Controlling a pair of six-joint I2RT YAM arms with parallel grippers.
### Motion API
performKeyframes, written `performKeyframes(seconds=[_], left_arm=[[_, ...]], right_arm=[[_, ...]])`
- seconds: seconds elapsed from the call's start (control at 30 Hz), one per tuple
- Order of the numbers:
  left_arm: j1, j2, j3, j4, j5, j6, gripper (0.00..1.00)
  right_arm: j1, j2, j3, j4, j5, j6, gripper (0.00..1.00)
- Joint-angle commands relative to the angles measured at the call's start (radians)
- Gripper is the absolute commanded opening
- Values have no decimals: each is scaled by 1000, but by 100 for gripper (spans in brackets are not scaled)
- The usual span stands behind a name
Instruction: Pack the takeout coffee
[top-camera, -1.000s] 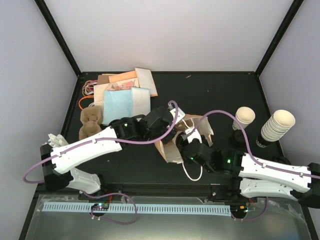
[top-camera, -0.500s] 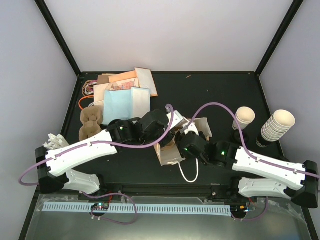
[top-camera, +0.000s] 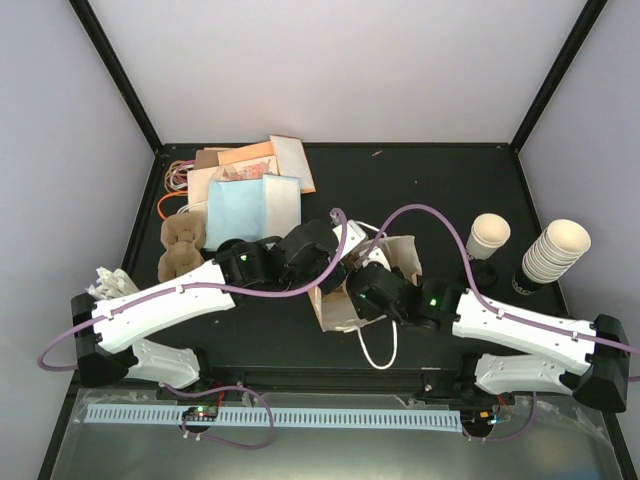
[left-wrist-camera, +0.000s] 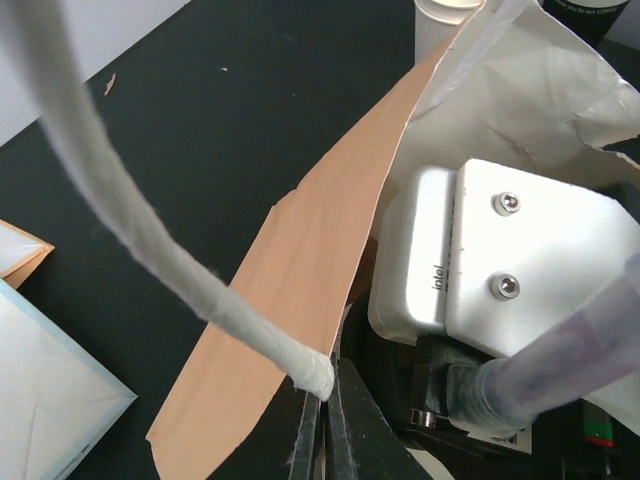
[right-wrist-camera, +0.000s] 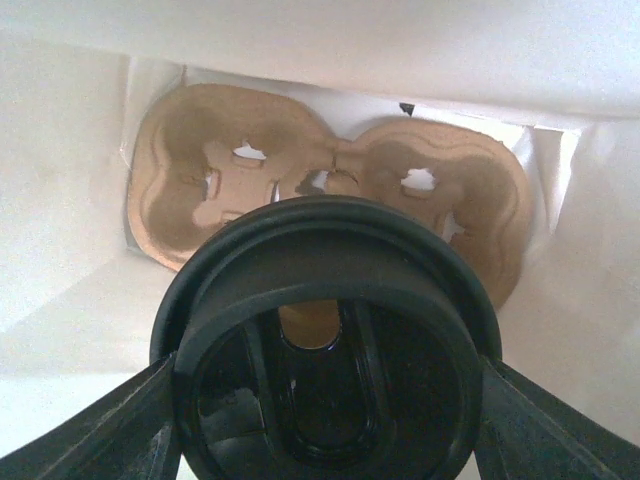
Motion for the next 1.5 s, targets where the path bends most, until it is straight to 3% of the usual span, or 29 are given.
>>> performKeyframes(seconds=[0.0, 0.3, 0.7, 1.47], left_arm=[[-5, -22, 6, 24, -38, -29, 2], [-7, -22, -26, 71, 64, -8, 2], [-10, -81, -69, 117, 147, -2, 2], [-17, -66, -98, 122, 247, -96, 2]], right_arm=[[-6, -2, -24, 7, -27, 41, 51], [-12, -3, -74, -2, -67, 75, 51], [-12, -59, -125, 121, 114, 14, 44], [19, -197, -236, 140, 327, 4, 49]])
